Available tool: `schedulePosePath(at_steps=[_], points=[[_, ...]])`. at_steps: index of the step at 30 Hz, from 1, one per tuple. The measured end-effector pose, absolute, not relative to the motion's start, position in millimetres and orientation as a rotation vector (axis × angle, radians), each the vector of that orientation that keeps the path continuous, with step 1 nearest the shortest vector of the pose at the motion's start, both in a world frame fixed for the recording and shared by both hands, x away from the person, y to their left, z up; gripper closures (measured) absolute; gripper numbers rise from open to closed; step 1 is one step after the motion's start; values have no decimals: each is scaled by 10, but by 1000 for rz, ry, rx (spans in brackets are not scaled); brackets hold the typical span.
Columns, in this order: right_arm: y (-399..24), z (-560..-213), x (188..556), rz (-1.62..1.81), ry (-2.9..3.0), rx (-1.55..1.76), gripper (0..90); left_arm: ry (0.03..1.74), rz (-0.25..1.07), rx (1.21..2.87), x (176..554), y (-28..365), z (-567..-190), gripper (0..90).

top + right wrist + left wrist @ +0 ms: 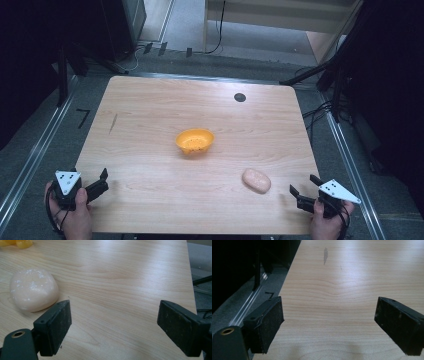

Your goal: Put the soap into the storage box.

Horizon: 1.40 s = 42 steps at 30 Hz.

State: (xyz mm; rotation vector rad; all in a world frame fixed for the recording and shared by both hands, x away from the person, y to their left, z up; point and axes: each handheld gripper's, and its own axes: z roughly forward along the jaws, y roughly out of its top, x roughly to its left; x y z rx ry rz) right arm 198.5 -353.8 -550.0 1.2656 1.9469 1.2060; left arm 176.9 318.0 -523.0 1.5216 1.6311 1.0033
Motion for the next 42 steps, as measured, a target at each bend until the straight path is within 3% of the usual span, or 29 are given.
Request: schedulePosePath(at_steps=[8, 13, 18, 42], points=[[-3536, -5488, 2026, 1204, 2037, 1271, 135, 1649, 1047, 1498, 1786, 3154, -5229, 128], [-3464, -5404, 2073, 1127, 2166, 1217, 135, 1634, 954, 1525, 1818, 3208, -5228, 105], [-3318, -5330, 2134, 1058, 2314, 1133, 138, 1606, 1016, 1529, 1791, 3163, -5229, 134], [-2875, -5111, 2437, 842, 2614, 922, 155, 1564, 1017, 1571, 1784, 3127, -5230, 137]])
